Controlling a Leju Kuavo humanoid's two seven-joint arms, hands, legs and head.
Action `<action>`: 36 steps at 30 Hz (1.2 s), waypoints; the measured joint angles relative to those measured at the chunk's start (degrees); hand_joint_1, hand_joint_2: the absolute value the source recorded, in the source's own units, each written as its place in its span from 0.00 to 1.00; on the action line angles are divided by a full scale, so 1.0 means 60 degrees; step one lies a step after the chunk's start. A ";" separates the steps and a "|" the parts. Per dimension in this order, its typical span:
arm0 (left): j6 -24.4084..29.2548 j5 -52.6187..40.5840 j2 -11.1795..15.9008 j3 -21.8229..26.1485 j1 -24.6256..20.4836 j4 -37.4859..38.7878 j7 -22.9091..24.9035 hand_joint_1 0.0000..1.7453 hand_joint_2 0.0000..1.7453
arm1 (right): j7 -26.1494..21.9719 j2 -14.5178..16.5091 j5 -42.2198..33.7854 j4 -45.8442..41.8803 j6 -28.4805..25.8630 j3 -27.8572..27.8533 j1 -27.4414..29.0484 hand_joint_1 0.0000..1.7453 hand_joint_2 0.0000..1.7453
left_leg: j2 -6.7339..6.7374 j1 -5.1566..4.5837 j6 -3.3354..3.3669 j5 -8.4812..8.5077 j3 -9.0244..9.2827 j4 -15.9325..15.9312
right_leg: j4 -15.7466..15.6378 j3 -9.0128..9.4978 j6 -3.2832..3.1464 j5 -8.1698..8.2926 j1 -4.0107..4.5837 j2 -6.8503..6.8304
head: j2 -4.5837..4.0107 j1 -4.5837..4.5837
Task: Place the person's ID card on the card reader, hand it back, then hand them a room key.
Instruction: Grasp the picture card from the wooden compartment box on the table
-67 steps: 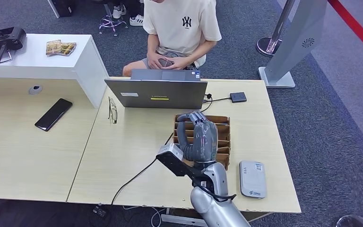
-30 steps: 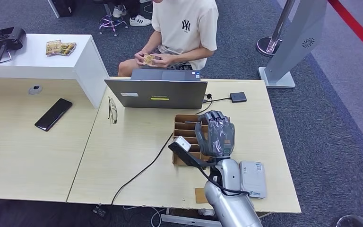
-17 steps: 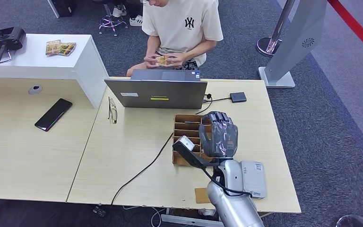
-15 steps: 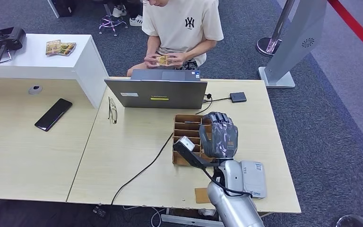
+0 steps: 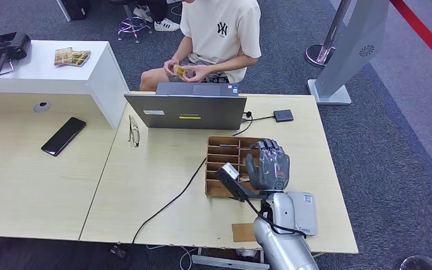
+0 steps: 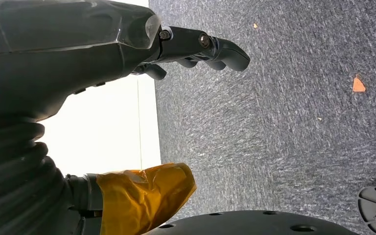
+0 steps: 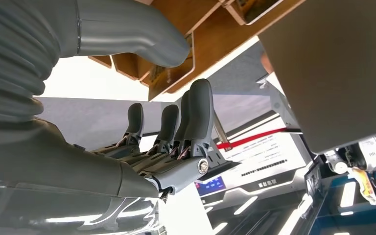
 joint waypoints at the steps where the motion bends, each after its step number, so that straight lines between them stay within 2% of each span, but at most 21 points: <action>1: -0.0002 -0.0009 0.0000 0.0000 0.0000 0.0000 0.0000 0.00 1.00 | 0.0000 -0.0008 0.0016 0.0032 0.0000 -0.0028 -0.0006 0.55 1.00 | 0.0000 0.0000 0.0000 0.0000 0.0000 0.0000 | 0.0000 0.0000 0.0000 0.0000 0.0000 0.0000 | 0.0000 0.0000; 5: -0.0010 -0.0034 0.0000 0.0000 0.0000 0.0000 0.0000 0.00 1.00 | 0.0013 -0.0037 0.0076 0.0146 0.0000 -0.0164 -0.0032 0.58 1.00 | 0.0000 0.0000 0.0000 0.0000 0.0000 0.0000 | 0.0000 0.0000 0.0000 0.0000 0.0000 -0.0001 | 0.0000 0.0000; 12: -0.0036 -0.0087 0.0000 0.0000 0.0000 0.0000 0.0000 0.00 1.00 | 0.0038 -0.0087 0.0225 0.0256 0.0000 -0.0496 -0.0147 0.58 1.00 | 0.0000 0.0000 0.0000 0.0000 0.0000 0.0001 | 0.0000 0.0000 0.0000 0.0000 0.0000 -0.0001 | 0.0000 0.0000; 17: -0.0061 -0.0098 0.0000 0.0000 0.0000 0.0000 0.0000 0.00 1.00 | -0.0013 -0.0113 0.0270 0.0258 0.0000 -0.0656 -0.0210 0.70 1.00 | 0.0000 0.0000 0.0000 0.0000 0.0000 0.0001 | 0.0000 0.0000 0.0000 0.0001 0.0000 0.0000 | 0.0000 0.0000; 22: -0.0088 -0.0112 0.0000 0.0000 0.0000 0.0000 0.0000 0.00 1.00 | -0.0017 -0.0140 0.0305 0.0260 0.0000 -0.0715 -0.0281 0.64 1.00 | 0.0000 0.0000 0.0000 0.0000 0.0000 0.0001 | 0.0000 0.0000 0.0000 0.0001 0.0000 0.0000 | 0.0000 0.0000; 27: -0.0094 -0.0118 0.0000 0.0000 0.0000 0.0000 0.0000 0.00 1.00 | -0.0026 -0.0164 0.0304 0.0262 0.0000 -0.0746 -0.0316 0.46 1.00 | 0.0000 0.0000 0.0000 0.0000 0.0000 0.0001 | 0.0000 0.0000 0.0000 0.0001 0.0000 0.0000 | 0.0000 0.0000; 36: -0.0094 -0.0122 0.0000 0.0000 0.0000 0.0000 0.0000 0.00 1.00 | -0.0044 -0.0184 0.0276 0.0263 0.0000 -0.0811 -0.0355 0.46 1.00 | 0.0000 0.0000 0.0000 0.0000 0.0000 0.0001 | 0.0000 0.0000 0.0000 0.0001 0.0000 0.0000 | 0.0000 0.0000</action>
